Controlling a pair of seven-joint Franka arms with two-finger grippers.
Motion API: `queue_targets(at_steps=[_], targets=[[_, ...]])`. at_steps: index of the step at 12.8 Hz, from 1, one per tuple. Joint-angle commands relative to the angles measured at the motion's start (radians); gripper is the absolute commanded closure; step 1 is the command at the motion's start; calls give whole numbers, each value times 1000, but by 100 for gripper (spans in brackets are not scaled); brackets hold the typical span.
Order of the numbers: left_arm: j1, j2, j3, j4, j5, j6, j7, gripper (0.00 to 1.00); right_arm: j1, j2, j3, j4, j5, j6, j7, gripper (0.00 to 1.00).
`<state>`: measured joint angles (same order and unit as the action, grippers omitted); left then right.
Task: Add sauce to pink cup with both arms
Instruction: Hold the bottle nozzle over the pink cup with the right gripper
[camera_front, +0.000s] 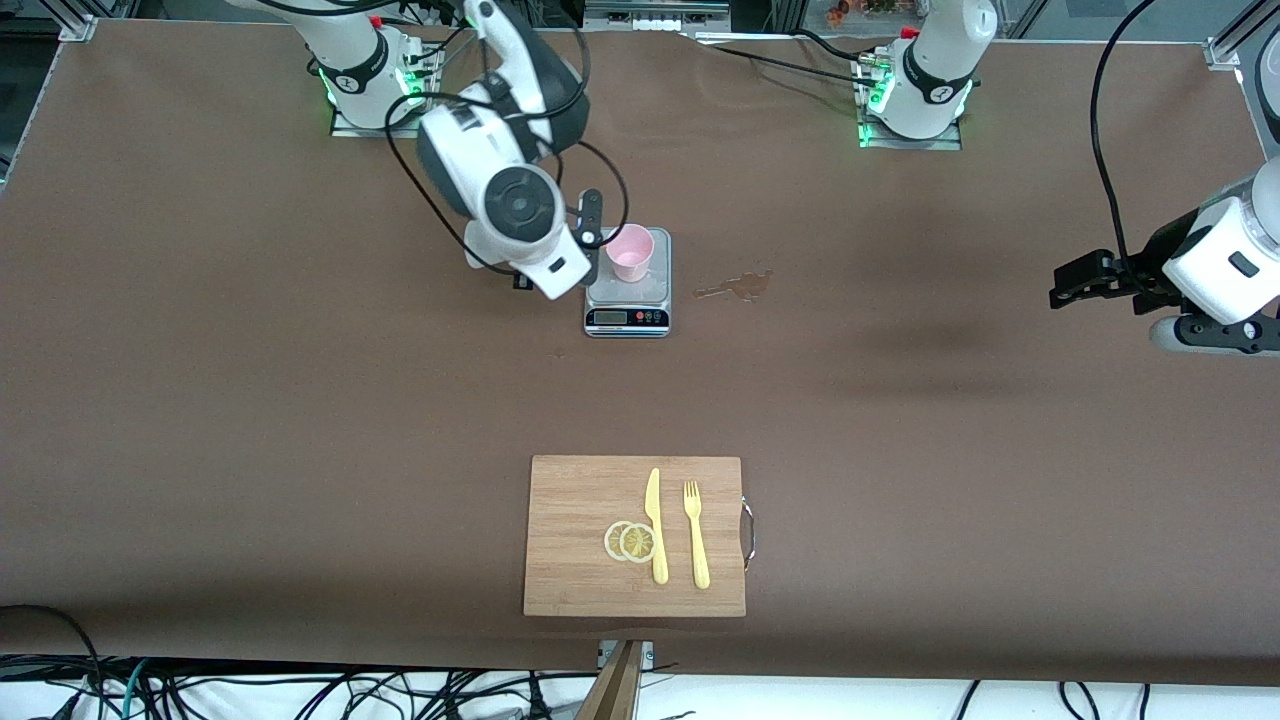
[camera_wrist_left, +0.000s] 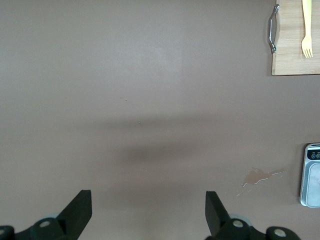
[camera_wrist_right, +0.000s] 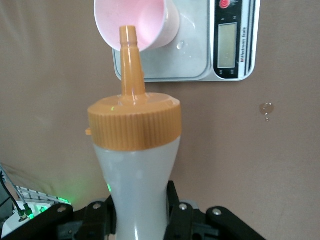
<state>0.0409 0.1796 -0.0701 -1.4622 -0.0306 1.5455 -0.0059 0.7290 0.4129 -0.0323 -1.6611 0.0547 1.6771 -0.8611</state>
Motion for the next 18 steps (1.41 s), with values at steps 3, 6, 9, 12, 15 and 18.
queue_targets(at_steps=[3, 6, 9, 12, 15, 18], targets=[[4, 3, -2, 16, 11, -16, 26, 0, 130, 4, -9, 3, -146, -13, 196, 88], [5, 3, -1, 16, 11, -16, 27, 0, 191, 14, -9, 4, -240, -49, 295, 88], [5, 3, -1, 16, 11, -16, 27, 0, 216, 14, -11, 4, -298, -60, 323, 88], [5, 3, -1, 16, 9, -16, 27, 0, 253, 15, -11, 4, -343, -77, 398, 88], [5, 3, -1, 16, 9, -16, 27, 0, 251, 14, -12, 4, -342, -77, 395, 88], [5, 3, -1, 16, 9, -16, 27, 0, 247, 14, -15, 4, -332, -79, 395, 87]])
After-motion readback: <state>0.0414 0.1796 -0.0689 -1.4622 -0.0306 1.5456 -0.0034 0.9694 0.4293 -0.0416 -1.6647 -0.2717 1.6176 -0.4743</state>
